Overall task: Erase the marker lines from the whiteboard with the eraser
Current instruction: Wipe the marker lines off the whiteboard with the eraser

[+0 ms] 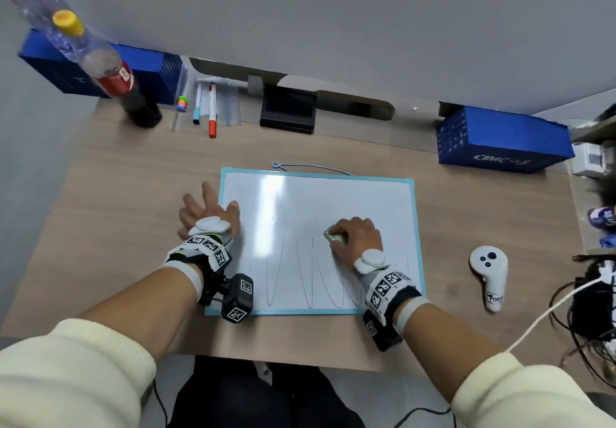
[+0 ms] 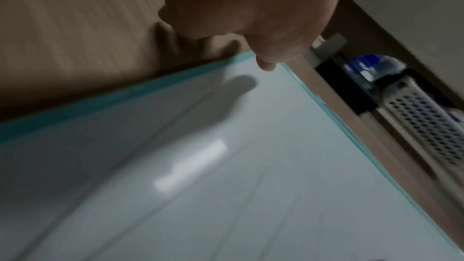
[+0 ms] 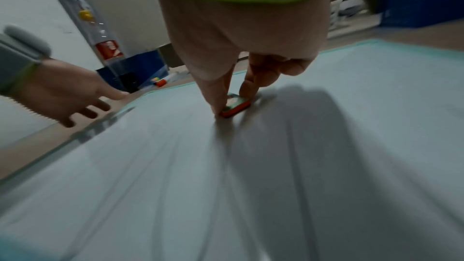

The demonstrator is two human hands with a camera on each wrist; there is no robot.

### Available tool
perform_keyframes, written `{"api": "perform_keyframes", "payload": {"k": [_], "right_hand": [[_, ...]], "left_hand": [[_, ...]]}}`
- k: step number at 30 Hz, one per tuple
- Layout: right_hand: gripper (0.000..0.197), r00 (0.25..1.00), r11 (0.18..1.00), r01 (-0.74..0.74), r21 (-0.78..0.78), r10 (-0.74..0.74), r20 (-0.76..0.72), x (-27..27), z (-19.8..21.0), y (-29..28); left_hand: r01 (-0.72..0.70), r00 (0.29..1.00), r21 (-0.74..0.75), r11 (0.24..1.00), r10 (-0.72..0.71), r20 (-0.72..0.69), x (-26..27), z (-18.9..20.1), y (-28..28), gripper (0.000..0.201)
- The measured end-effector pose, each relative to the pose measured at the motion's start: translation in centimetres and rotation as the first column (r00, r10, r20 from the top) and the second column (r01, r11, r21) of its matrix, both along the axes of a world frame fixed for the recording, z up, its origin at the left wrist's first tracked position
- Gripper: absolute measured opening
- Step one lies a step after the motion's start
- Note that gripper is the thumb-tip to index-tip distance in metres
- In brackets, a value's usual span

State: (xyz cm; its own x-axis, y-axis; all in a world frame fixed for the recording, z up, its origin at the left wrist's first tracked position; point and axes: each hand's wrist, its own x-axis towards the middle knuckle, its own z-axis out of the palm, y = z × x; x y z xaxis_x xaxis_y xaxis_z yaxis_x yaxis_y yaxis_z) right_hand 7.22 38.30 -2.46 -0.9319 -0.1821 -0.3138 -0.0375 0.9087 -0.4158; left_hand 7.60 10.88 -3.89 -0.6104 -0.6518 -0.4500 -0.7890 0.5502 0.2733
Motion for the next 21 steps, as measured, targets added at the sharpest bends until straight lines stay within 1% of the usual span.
{"api": "perform_keyframes", "payload": {"k": [2, 4, 5, 6, 8, 9, 10, 12, 14, 16, 17, 18, 21], "right_hand": [[0.016, 0.989, 0.99, -0.139, -0.012, 0.139, 0.052, 1.8, -0.5, -1.6], [0.018, 0.963, 0.966, -0.259, 0.005, 0.258, 0.074, 2.4, -0.5, -2.1], [0.018, 0.966, 0.967, -0.253, 0.019, 0.251, 0.067, 2.0, -0.4, -1.7], [0.018, 0.978, 0.979, -0.203, 0.03, 0.201, 0.049, 1.2, -0.3, -1.3], [0.018, 0.999, 0.999, -0.045, 0.025, 0.044, 0.009, -0.7, -0.3, -0.3], [0.017, 1.0, 1.0, 0.008, 0.013, -0.008, -0.012, -1.3, -0.3, 0.0], [0.017, 1.0, 1.0, 0.016, 0.004, -0.016, -0.025, -1.5, -0.3, -0.2], [0.015, 0.999, 0.999, -0.045, -0.019, 0.045, -0.008, -0.9, -0.1, -1.6], [0.015, 0.988, 0.986, -0.151, -0.065, 0.153, 0.037, 0.6, -0.3, -3.3], [0.017, 0.958, 0.961, -0.271, -0.055, 0.275, 0.081, 1.6, -0.4, -4.3], [0.018, 0.949, 0.953, -0.3, -0.04, 0.303, 0.087, 1.5, -0.5, -4.4], [0.017, 0.954, 0.956, -0.29, -0.034, 0.292, 0.074, 1.0, -0.5, -4.3], [0.016, 0.991, 0.991, -0.136, -0.017, 0.136, 0.004, -1.4, -0.7, -3.6]], "left_hand": [[-0.032, 0.995, -0.048, 0.998, 0.037, 0.09, 0.9, -0.3, -1.3, 0.066], [-0.052, 0.988, -0.082, 0.995, 0.064, 0.139, 1.9, -0.6, -2.3, 0.061], [-0.039, 0.987, -0.093, 0.995, 0.052, 0.15, 2.4, -0.8, -2.5, 0.061], [-0.018, 0.988, -0.097, 0.995, 0.033, 0.154, 2.6, -1.0, -2.6, 0.062], [-0.013, 0.987, -0.077, 0.997, 0.025, 0.156, 2.9, -1.4, -2.8, 0.064], [-0.02, 0.987, -0.065, 0.998, 0.03, 0.159, 3.0, -1.5, -2.8, 0.064], [-0.024, 0.986, -0.061, 0.998, 0.034, 0.161, 2.9, -1.5, -2.7, 0.064], [-0.028, 0.985, -0.056, 0.998, 0.036, 0.167, 2.9, -1.6, -2.6, 0.063], [-0.021, 0.985, -0.048, 0.999, 0.029, 0.168, 2.8, -1.6, -2.7, 0.063], [-0.005, 0.984, -0.032, 0.999, 0.011, 0.178, 2.9, -1.4, -2.9, 0.064], [0.0, 0.984, -0.022, 1.0, 0.004, 0.181, 3.0, -1.4, -3.0, 0.065], [0.001, 0.984, -0.017, 1.0, 0.002, 0.179, 3.0, -1.4, -3.0, 0.065], [-0.013, 0.986, -0.003, 1.0, 0.014, 0.166, 3.1, -1.6, -2.7, 0.065]]}}
